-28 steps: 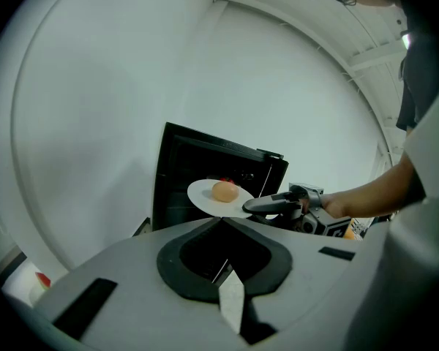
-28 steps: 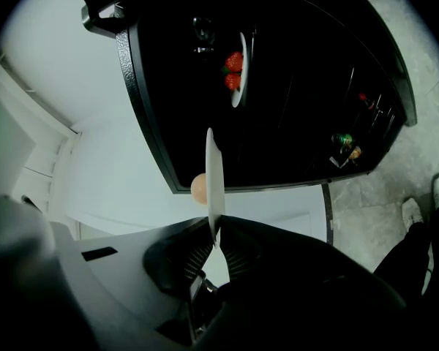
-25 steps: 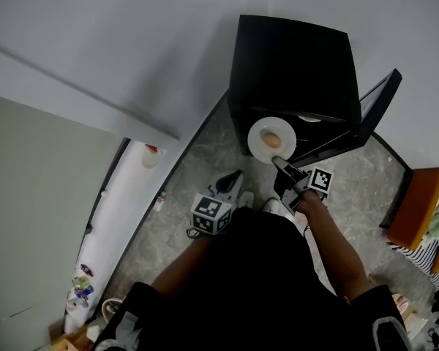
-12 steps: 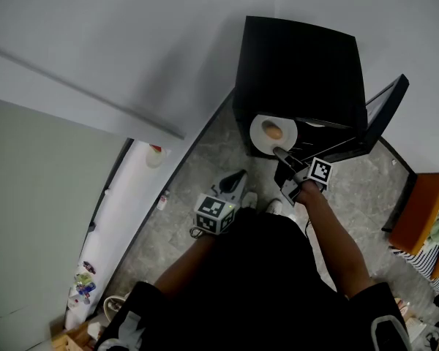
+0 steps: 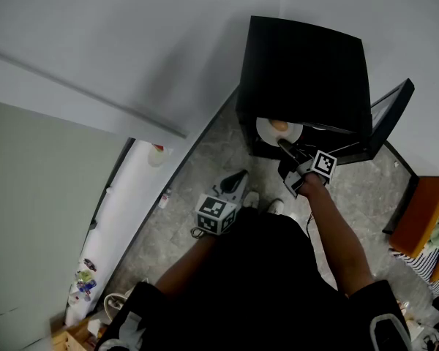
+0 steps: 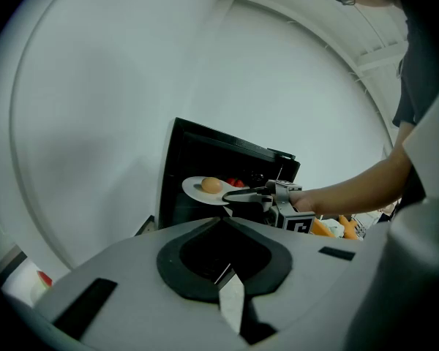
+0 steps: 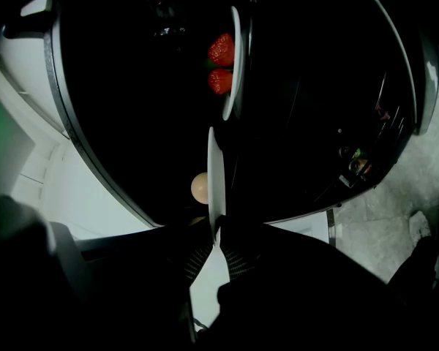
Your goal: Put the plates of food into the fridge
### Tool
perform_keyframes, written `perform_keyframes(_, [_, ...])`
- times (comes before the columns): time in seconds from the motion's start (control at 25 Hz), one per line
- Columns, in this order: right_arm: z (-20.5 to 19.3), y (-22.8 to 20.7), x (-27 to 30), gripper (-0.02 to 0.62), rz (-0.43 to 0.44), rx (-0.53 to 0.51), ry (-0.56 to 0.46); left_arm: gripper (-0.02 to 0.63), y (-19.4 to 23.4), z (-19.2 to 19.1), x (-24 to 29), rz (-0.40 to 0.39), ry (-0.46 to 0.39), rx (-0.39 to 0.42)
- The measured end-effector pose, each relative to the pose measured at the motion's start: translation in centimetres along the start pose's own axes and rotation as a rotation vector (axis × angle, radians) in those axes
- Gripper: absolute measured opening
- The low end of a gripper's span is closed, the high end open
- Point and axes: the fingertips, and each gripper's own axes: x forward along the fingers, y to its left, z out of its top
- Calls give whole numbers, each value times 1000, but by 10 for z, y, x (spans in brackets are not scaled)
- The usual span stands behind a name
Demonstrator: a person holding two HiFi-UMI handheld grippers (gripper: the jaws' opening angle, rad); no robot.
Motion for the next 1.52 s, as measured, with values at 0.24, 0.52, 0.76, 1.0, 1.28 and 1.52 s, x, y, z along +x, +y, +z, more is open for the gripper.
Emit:
perform_keyframes(0.24, [8,-5,11,46,-9,11,-5,22,3,4,3,-3,-2,0])
perform_keyframes(0.52, [23,-12,24,46,-17,21,-20,23,9,4,4,2,7,-5])
perform_keyframes(0.76, [34,-11,39,46,-19,20,-30,23,13,0,7,6,18,-17])
perform_keyframes(1.0, [43,-11,50,46,-14,38,-62,23,16,0,7,10,23,-20])
perform_keyframes(1.28, [48,-9,57,44,1,40,-74,23,24,3,6,16,22,-15])
perform_keyframes(1.52, [49,-9,57,46,-5,76,-81,23,25,5,8,3,23,-6])
